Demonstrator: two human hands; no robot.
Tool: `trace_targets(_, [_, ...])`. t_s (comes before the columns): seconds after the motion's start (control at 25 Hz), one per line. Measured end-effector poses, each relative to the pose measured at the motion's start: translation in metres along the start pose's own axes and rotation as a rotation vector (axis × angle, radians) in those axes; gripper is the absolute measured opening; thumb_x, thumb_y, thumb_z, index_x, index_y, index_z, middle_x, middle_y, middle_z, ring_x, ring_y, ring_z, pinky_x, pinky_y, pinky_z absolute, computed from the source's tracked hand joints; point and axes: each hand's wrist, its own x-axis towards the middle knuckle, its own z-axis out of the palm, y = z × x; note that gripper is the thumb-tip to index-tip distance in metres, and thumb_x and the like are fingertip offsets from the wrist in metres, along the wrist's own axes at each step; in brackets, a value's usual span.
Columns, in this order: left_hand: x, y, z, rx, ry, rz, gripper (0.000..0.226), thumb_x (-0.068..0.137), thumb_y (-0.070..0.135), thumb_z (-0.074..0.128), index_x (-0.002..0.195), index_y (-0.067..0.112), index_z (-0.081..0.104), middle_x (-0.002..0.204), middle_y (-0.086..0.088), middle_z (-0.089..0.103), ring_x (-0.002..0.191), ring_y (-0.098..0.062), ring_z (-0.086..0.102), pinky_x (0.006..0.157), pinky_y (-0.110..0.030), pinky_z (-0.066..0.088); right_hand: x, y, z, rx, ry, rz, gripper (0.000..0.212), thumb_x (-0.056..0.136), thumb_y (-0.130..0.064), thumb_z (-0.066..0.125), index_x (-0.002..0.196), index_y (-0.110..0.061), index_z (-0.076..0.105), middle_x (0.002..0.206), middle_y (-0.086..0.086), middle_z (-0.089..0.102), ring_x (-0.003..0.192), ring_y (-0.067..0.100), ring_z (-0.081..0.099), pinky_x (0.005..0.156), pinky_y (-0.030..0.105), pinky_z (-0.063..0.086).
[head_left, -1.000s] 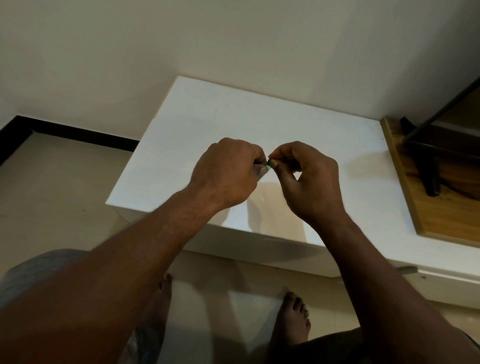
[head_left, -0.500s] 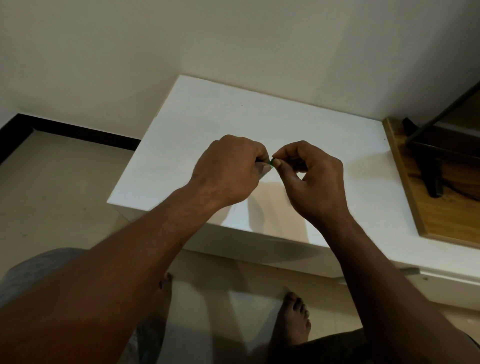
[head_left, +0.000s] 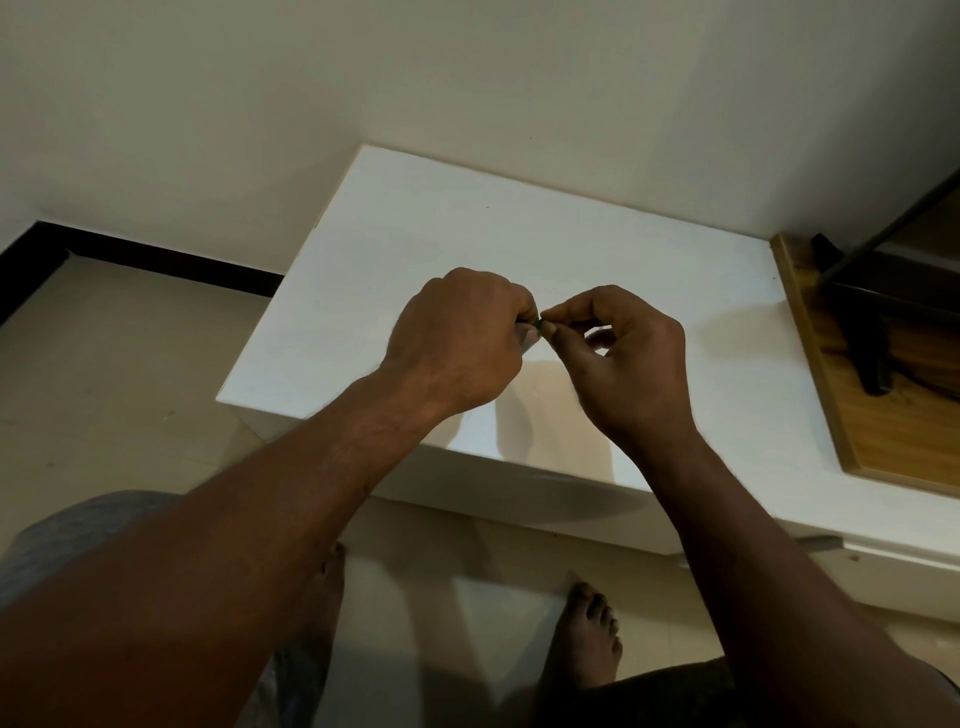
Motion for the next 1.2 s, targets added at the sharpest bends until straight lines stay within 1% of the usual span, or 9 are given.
trace_targets(0.24, [0.001,-0.001,0.002,-0.034,0.001,-0.040,0.018,0.097,0.033,0.064,0.100,0.025,0.079,0.087,0.003,0.076,0.080,-0.018,0.068,0.076,-0.039,0.059,-0.001,-0.003,-0.001,0.056,-0.067,0.086,0.017,0.092,-0.010,0.072,0.099,-0.023,0.080,0.093,-0.013,0.077,0.087,0.002,0.069,0.072,0.015,0.051])
trace_targets(0.36, [0.006,-0.003,-0.002,-0.189,0.054,-0.108,0.013,0.095,0.030,0.068,0.095,0.025,0.079,0.086,0.008,0.076,0.079,-0.012,0.068,0.072,-0.027,0.053,0.001,-0.005,-0.001,0.167,-0.099,0.215,0.024,0.095,-0.017,0.072,0.117,-0.027,0.073,0.099,-0.013,0.078,0.091,0.001,0.071,0.080,0.020,0.056])
trace_targets(0.44, [0.010,-0.006,-0.006,-0.332,0.100,-0.181,0.011,0.094,0.029,0.071,0.088,0.024,0.079,0.080,0.014,0.073,0.072,-0.002,0.066,0.067,-0.020,0.047,0.000,-0.007,0.003,0.243,-0.139,0.327,0.030,0.096,-0.017,0.073,0.125,-0.026,0.068,0.100,-0.008,0.079,0.093,0.006,0.075,0.087,0.032,0.061])
trace_targets(0.52, [0.011,-0.010,-0.009,-0.443,0.119,-0.257,0.014,0.094,0.028,0.070,0.086,0.021,0.079,0.077,0.015,0.073,0.061,0.004,0.064,0.064,-0.020,0.048,-0.003,-0.008,0.009,0.296,-0.200,0.403,0.028,0.096,-0.015,0.075,0.123,-0.022,0.069,0.095,-0.003,0.081,0.089,0.010,0.078,0.086,0.037,0.064])
trace_targets(0.64, [0.012,-0.013,-0.013,-0.529,0.099,-0.322,0.015,0.095,0.028,0.068,0.085,0.022,0.078,0.078,0.013,0.075,0.056,0.005,0.063,0.059,-0.019,0.045,-0.008,-0.010,0.015,0.374,-0.189,0.449,0.022,0.094,-0.012,0.077,0.114,-0.019,0.071,0.088,0.000,0.081,0.081,0.013,0.080,0.077,0.030,0.063])
trace_targets(0.76, [0.013,-0.014,-0.013,-0.538,0.096,-0.366,0.011,0.094,0.028,0.070,0.092,0.021,0.079,0.085,0.010,0.078,0.076,-0.005,0.071,0.068,-0.029,0.058,-0.009,-0.010,0.018,0.423,-0.115,0.490,0.017,0.092,-0.010,0.077,0.103,-0.017,0.067,0.084,0.002,0.082,0.077,0.015,0.080,0.073,0.028,0.064])
trace_targets(0.84, [0.012,-0.013,-0.013,-0.520,0.104,-0.400,0.016,0.093,0.030,0.072,0.104,0.019,0.078,0.090,0.006,0.078,0.088,-0.014,0.072,0.079,-0.034,0.062,-0.010,-0.007,0.021,0.369,-0.084,0.492,0.013,0.093,-0.012,0.077,0.098,-0.018,0.067,0.084,0.002,0.081,0.075,0.013,0.080,0.072,0.029,0.065])
trace_targets(0.96, [0.011,-0.012,-0.014,-0.415,0.118,-0.384,0.027,0.092,0.035,0.073,0.115,0.022,0.074,0.092,0.004,0.079,0.081,-0.013,0.071,0.087,-0.034,0.059,-0.013,-0.004,0.028,0.167,-0.082,0.461,0.012,0.095,-0.019,0.076,0.090,-0.028,0.069,0.082,-0.009,0.077,0.071,0.008,0.077,0.073,0.029,0.066])
trace_targets(1.2, [0.009,-0.013,-0.015,-0.335,0.142,-0.372,0.022,0.092,0.036,0.072,0.110,0.023,0.075,0.099,0.002,0.079,0.085,-0.016,0.072,0.091,-0.036,0.058,-0.018,-0.004,0.052,-0.017,-0.130,0.418,0.005,0.095,-0.026,0.072,0.093,-0.028,0.068,0.085,-0.006,0.076,0.077,0.012,0.072,0.078,0.035,0.063])
